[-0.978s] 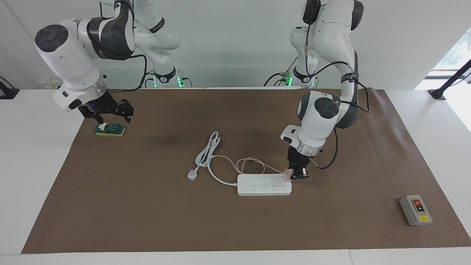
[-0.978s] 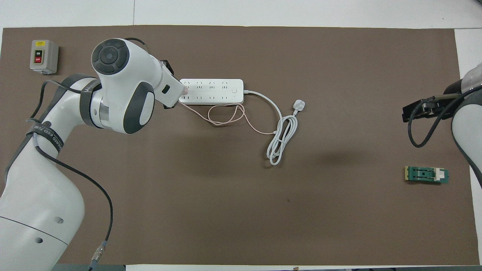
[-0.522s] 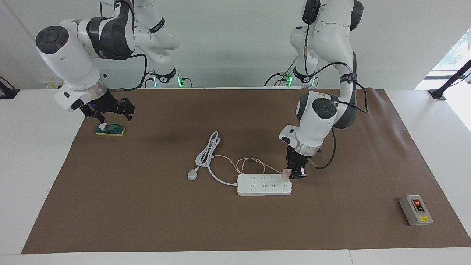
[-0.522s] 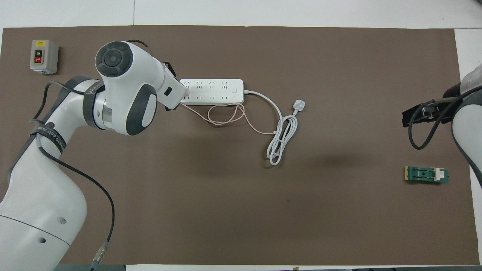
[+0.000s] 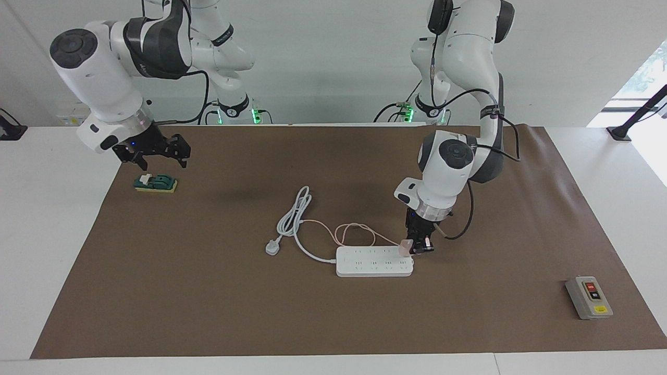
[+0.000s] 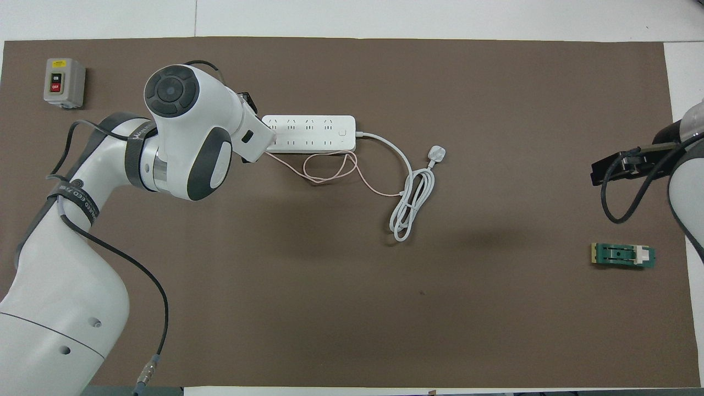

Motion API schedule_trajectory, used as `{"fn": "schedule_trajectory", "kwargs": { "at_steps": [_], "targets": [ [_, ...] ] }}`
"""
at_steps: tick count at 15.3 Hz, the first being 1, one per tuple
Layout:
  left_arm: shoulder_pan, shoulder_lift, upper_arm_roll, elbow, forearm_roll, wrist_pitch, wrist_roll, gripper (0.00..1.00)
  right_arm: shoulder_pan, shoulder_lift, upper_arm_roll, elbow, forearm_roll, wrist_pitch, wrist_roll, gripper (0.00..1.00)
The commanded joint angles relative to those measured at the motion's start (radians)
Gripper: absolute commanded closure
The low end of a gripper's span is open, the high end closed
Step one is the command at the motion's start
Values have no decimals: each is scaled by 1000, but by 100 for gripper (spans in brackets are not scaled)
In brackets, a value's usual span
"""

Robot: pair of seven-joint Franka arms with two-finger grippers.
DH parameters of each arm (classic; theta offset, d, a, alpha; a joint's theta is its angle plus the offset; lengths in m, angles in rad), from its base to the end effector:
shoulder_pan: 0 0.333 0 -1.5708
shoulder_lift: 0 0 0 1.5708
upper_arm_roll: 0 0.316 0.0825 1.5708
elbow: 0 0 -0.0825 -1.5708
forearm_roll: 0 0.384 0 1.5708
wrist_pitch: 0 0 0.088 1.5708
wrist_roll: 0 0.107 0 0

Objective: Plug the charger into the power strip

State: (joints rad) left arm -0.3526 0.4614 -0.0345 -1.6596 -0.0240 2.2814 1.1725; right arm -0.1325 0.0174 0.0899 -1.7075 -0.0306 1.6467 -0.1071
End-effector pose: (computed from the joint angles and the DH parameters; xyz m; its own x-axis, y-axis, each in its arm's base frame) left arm 0.6389 -0.2580 0.3574 0.0237 -0.9952 0.0949 -0.9904 -0.0363 -0.1332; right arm 0.5588 -0.0272 0.5566 0.9945 0.0670 -0.0807 0.0688 -0.9974 0.0202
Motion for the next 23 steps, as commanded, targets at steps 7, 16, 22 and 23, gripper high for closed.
{"fn": "schedule_trajectory", "kwargs": {
  "at_steps": [7, 16, 22, 23],
  "targets": [
    [-19, -10, 13, -25, 16, 13, -1, 100, -7, -50, 7, -14, -12, -11, -14, 0],
    [-26, -13, 15, -19, 50, -25, -1, 100, -7, -50, 7, -14, -12, -10, -14, 0],
    [-29, -15, 11, -25, 69, -25, -4, 100, -7, -50, 7, -14, -12, -10, -14, 0],
    [-32, -15, 11, -32, 69, -16, -11, 100, -6, -50, 5, -12, -12, -11, -14, 0]
  ]
}}
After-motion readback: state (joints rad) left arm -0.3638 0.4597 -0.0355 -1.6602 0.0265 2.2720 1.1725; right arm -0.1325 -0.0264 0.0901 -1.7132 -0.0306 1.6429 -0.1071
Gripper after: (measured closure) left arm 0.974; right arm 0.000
